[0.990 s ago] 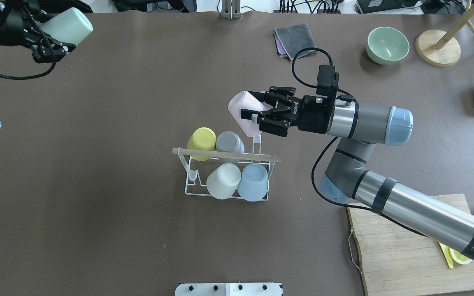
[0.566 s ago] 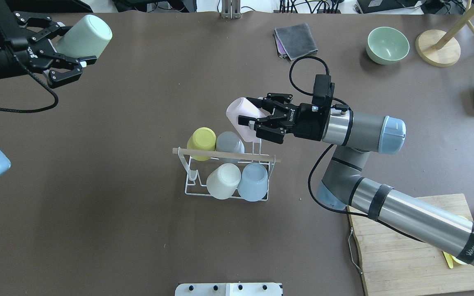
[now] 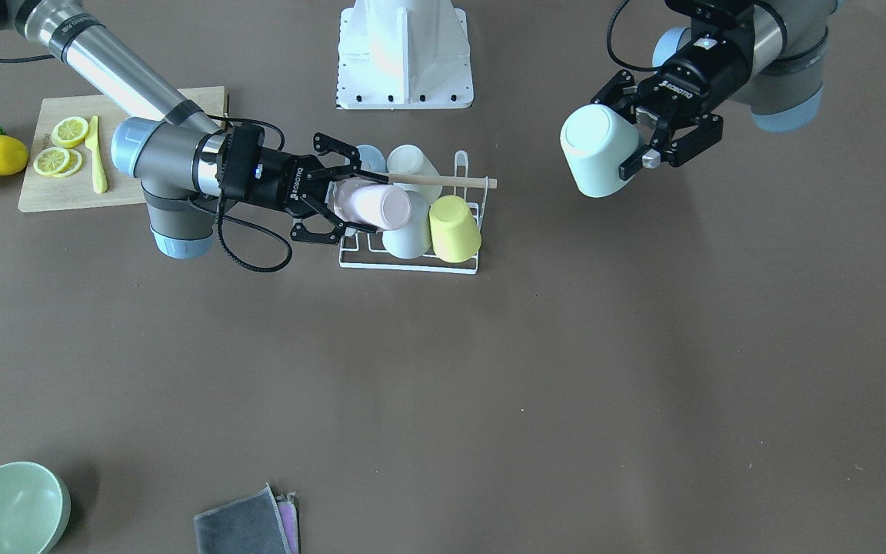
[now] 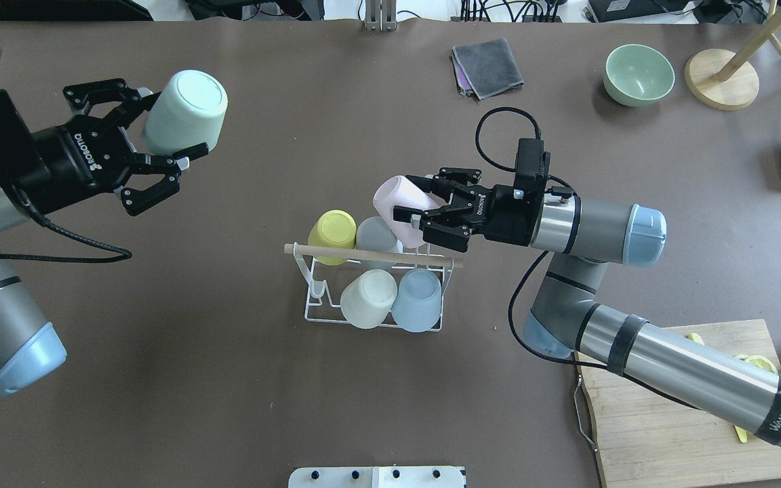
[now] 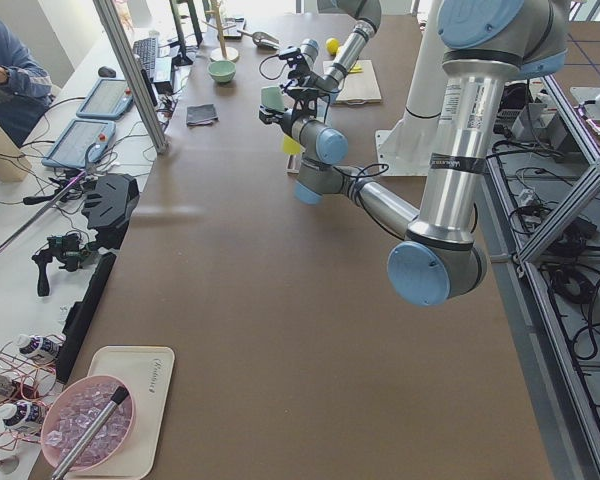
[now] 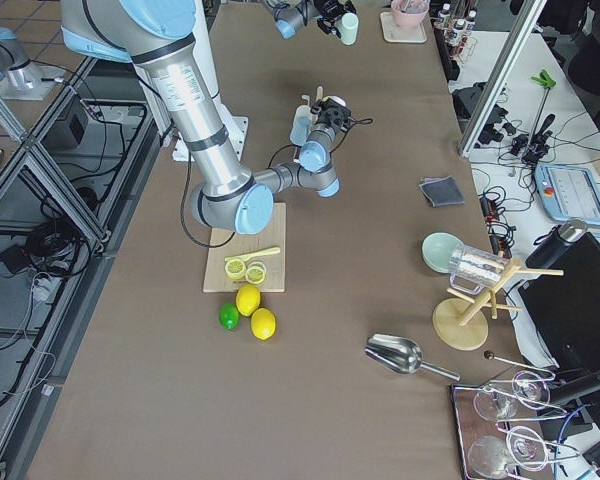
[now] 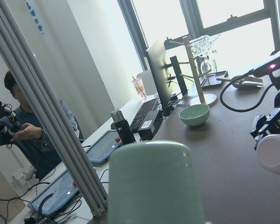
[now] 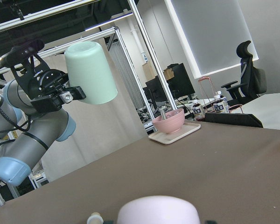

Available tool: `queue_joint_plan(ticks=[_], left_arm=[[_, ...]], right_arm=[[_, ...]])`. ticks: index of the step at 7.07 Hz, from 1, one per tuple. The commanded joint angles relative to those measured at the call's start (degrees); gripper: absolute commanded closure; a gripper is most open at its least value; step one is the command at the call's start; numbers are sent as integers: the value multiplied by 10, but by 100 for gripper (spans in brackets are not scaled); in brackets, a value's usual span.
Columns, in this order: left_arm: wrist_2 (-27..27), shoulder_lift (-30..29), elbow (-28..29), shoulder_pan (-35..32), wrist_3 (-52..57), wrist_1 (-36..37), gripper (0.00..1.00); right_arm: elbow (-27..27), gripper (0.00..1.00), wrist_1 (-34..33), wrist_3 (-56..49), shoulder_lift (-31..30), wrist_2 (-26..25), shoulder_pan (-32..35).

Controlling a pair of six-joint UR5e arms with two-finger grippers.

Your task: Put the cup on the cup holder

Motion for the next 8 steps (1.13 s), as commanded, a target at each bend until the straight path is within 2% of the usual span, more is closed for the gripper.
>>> queue_joint_plan(ticks=[1,3,8], left_arm=[[36,-11,18,85,-5,-78,34],[61,-32,52,128,-5,-137,33],[77,-70,122,169,-47,-154,33]], right_arm=[[0,100,9,-1,-6,0,-2],[1,100,15,-1,-5,-1,-1],[1,100,31,1,-12,1,0]])
